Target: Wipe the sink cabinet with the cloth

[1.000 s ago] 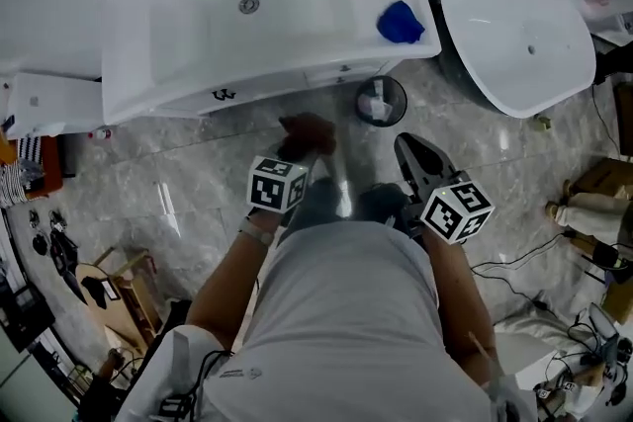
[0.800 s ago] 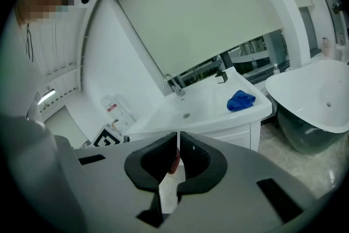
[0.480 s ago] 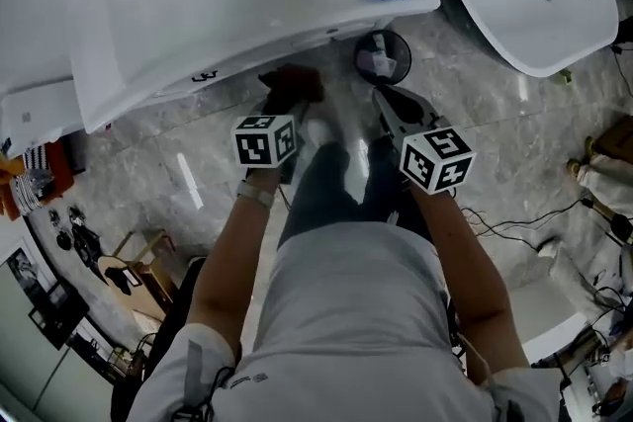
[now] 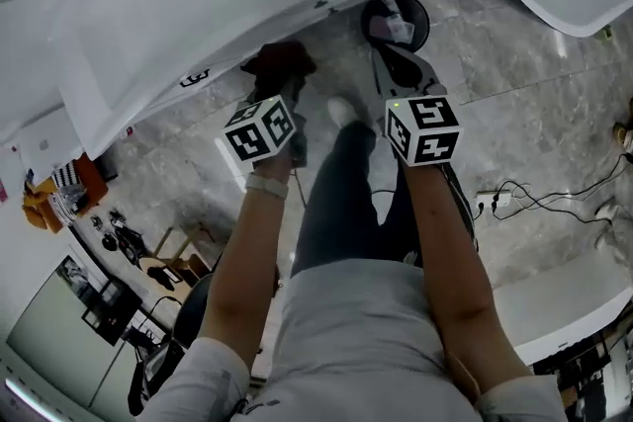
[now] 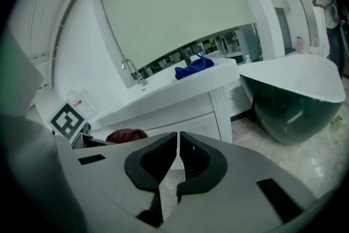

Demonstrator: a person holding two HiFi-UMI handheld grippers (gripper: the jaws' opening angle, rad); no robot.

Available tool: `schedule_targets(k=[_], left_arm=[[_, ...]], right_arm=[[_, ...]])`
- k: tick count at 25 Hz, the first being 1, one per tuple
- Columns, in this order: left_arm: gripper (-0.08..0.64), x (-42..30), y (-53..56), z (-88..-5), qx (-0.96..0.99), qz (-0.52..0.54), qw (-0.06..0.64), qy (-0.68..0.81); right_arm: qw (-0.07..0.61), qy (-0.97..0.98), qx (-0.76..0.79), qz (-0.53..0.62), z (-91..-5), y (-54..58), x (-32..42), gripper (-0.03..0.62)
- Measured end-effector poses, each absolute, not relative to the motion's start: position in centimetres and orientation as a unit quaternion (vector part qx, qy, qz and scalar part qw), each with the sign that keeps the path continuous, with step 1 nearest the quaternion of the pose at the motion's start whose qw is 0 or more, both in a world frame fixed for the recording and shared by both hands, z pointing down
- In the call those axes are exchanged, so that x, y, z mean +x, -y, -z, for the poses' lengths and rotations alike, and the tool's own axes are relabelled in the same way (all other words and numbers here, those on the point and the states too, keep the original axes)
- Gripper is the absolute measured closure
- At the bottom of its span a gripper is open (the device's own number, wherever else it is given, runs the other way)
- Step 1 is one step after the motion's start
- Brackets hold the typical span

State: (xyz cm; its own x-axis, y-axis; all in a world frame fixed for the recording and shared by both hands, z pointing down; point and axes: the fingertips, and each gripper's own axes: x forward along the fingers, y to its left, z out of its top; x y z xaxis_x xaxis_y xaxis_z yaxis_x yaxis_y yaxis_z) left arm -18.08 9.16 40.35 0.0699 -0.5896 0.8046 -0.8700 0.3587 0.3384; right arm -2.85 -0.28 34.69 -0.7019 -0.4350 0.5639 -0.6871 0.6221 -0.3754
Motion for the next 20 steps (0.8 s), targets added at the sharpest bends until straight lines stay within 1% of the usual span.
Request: schedule_targets(k=[4,9,14,20], left_arm=[[0.494,-18.3,-7.5,-42.1,0.532,-0.126,0.471,0.693],[0.494,-19.9,-6.3,-44.1,0.527,-0.131,0.458,0.704],[0.493,-22.0,-4.8,-46.1,0.518,-0.134,0.437,0.723],[0.494,-23.5,-2.4,-48.4,0.531,-0.123,0.430,0.720]], right_arm=[[0.223,0.880,0.327,-0.262,-38.1,0.7,-2.9,0.560],[0.202,0.865,0.354,-0.293,-41.1,-0.2,-2.8,0.561],[0.195,0.864,0.345,-0.311,-42.1,-1.5,-2.7,0.561],[0.192,0.872,0.328,-0.308,-41.7,-3.6,-3.4,0.561]])
